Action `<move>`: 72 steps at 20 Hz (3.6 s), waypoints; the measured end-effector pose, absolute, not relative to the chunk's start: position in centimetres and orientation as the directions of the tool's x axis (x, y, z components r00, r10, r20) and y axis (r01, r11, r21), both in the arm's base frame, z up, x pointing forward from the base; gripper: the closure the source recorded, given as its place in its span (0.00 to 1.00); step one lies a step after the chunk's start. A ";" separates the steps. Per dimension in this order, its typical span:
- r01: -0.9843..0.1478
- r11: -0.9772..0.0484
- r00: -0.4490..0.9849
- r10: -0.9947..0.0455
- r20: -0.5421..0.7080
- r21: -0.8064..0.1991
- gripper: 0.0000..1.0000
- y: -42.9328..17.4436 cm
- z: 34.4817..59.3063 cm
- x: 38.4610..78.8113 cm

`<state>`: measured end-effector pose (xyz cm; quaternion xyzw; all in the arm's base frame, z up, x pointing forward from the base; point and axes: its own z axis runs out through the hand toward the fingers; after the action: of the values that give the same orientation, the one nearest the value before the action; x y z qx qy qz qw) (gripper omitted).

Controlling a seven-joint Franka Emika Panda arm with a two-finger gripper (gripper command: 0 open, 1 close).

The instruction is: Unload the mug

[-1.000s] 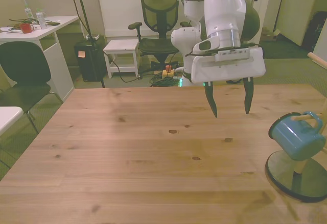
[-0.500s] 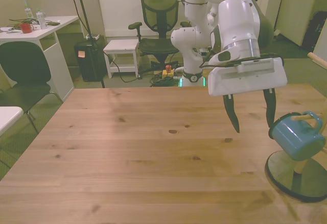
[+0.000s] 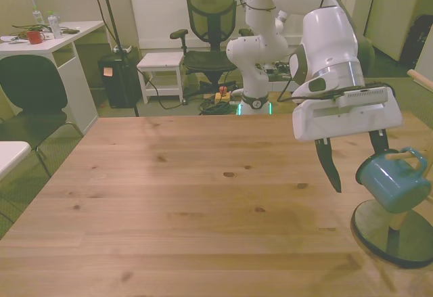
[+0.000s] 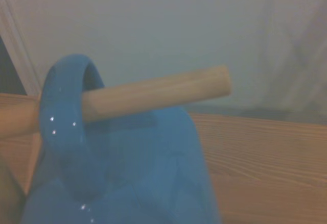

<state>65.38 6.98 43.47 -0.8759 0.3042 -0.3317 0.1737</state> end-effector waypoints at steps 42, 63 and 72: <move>-0.355 -0.751 0.611 -0.637 0.470 -0.557 1.00 6.9 45.0 66.1; -0.363 -0.730 0.583 -0.663 0.470 -0.580 1.00 5.7 46.8 65.7; -0.382 -0.710 0.553 -0.689 0.469 -0.592 1.00 3.6 47.6 65.8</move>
<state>65.78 3.62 47.60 -0.8542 0.3134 -0.3541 0.2164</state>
